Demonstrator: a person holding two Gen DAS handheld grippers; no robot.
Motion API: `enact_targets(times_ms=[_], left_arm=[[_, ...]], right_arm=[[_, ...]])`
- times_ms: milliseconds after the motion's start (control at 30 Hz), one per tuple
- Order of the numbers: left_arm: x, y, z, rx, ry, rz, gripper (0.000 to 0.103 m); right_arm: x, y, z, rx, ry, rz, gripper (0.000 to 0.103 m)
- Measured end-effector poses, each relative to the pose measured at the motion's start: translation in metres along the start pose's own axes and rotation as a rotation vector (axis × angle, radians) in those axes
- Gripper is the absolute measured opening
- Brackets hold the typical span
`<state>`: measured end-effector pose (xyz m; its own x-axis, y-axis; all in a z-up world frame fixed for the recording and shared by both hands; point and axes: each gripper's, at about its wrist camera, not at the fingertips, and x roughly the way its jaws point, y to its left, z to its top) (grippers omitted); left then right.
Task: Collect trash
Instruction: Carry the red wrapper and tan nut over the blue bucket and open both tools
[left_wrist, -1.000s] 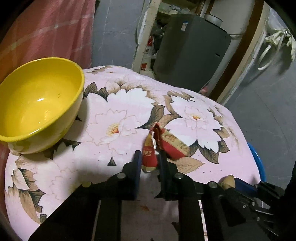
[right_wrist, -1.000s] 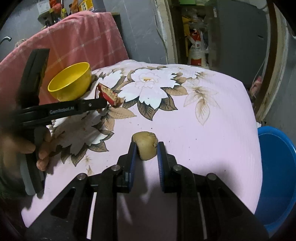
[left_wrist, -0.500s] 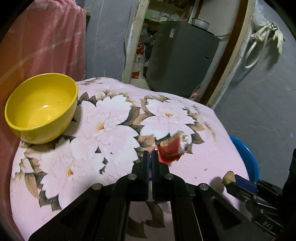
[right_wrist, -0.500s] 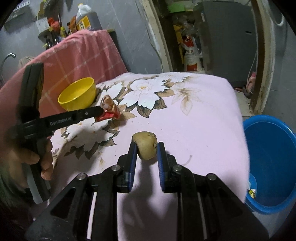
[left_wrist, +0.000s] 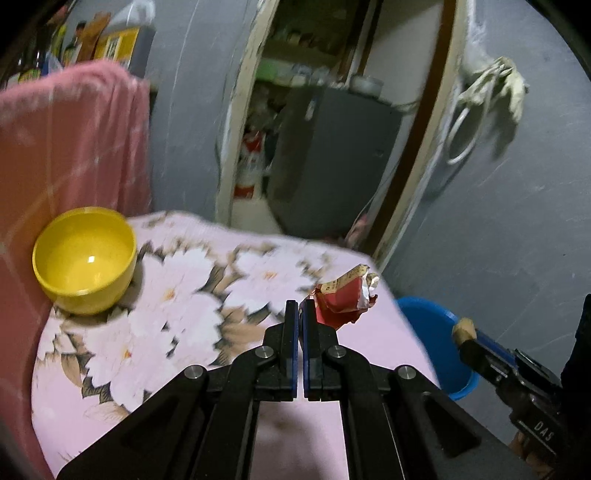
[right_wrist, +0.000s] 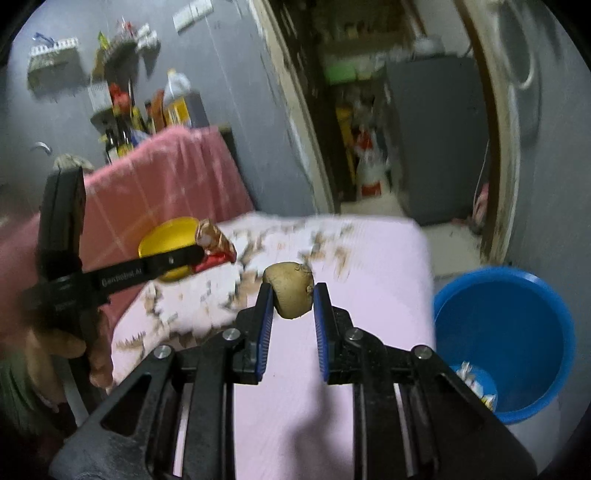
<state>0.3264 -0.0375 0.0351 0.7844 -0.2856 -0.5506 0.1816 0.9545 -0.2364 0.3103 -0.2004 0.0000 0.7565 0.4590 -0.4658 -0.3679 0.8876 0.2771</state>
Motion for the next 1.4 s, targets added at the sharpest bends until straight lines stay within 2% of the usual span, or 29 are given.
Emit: enact_targets(times_ms=[300,567,933,1400], left_arm=[[-0.033,-0.062,0.021,0.091,-0.201,-0.107,0.000],[-0.033,-0.119,0.034,0.171,-0.269,-0.198,0.000],[0.002,-0.192,0.025,0.274,-0.225,-0.271,0.000],[0.083,-0.222,0.001,0.291,-0.048,-0.263,0.000]], right_arm=[[-0.067,-0.012,0.025,-0.024,-0.246,-0.091,0.031],[-0.114,-0.042,0.028,-0.004,-0.360,-0.198,0.031],[-0.146,-0.102,0.016,0.071,-0.369,-0.283,0.031],[-0.117,-0.169,-0.015,0.178,-0.243,-0.312,0.031]])
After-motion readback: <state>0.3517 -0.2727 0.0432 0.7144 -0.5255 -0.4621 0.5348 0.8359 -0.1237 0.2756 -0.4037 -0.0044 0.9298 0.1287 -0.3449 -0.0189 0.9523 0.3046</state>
